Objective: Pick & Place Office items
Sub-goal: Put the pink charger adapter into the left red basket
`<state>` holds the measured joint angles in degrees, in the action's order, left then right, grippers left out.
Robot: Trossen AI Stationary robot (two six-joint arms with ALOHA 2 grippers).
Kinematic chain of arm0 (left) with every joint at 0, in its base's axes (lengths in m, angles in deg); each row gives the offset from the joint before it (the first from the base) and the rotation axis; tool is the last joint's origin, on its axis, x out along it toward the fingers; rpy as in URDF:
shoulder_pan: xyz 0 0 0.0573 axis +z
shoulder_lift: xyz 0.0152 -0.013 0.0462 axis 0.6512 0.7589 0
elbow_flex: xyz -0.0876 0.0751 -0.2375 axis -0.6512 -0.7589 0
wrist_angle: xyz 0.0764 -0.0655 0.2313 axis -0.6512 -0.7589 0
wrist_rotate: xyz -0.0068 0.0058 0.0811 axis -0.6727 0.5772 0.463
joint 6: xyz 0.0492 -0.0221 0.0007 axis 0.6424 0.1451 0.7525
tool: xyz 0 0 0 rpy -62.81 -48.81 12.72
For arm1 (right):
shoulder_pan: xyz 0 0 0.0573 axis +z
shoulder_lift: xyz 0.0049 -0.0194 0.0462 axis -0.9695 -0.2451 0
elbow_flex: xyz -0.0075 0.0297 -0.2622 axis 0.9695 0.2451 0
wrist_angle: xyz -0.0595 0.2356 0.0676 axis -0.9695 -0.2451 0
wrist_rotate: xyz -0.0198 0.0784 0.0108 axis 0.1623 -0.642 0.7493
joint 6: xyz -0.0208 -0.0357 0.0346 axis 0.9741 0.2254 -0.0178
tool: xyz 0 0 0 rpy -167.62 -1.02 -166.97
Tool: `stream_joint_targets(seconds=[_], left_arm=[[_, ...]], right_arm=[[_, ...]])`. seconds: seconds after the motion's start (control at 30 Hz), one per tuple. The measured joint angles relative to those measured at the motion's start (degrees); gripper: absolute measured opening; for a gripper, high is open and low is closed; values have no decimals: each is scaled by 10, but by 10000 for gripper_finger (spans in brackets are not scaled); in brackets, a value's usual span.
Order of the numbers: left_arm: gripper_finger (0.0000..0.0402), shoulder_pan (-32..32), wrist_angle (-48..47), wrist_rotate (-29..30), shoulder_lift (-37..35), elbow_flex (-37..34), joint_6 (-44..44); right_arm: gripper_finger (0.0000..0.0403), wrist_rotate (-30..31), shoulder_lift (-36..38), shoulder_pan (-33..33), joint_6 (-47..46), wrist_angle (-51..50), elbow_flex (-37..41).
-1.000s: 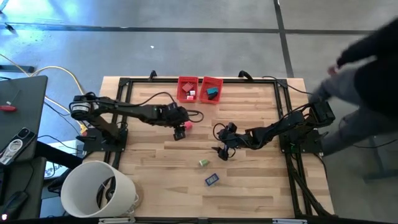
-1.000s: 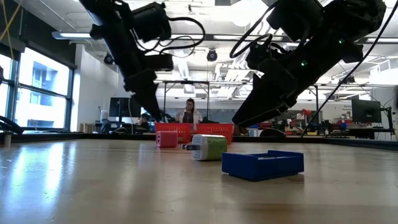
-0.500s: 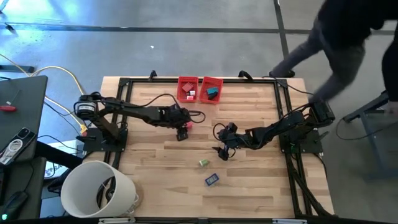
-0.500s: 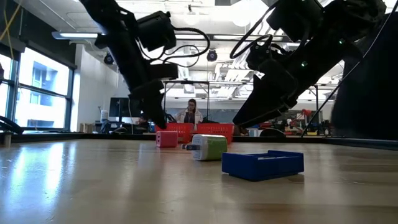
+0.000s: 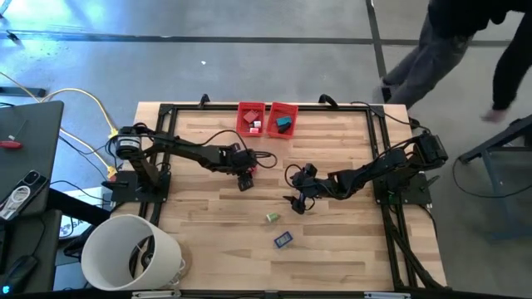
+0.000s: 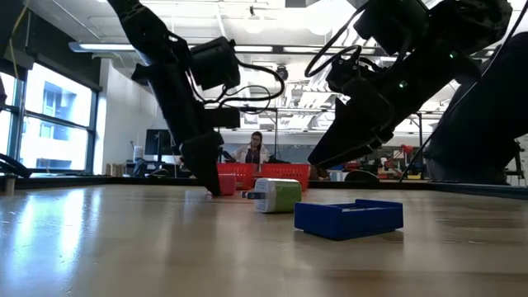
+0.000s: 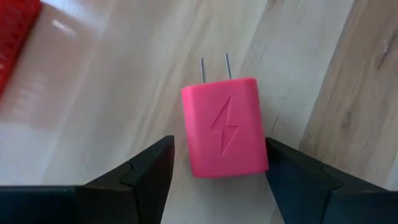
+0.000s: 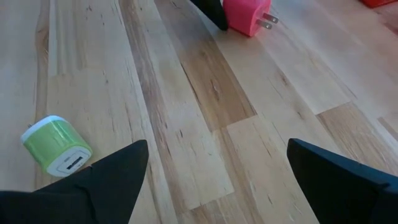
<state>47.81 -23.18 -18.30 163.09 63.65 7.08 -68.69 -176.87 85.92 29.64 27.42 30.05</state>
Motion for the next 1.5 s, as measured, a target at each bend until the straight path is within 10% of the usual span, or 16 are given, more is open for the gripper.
stream_joint_targets(seconds=[1.5], left_arm=[[236,-22,36,-15,2,-1,-26]], right_arm=[[372,-2,0,0,-13,8,0]])
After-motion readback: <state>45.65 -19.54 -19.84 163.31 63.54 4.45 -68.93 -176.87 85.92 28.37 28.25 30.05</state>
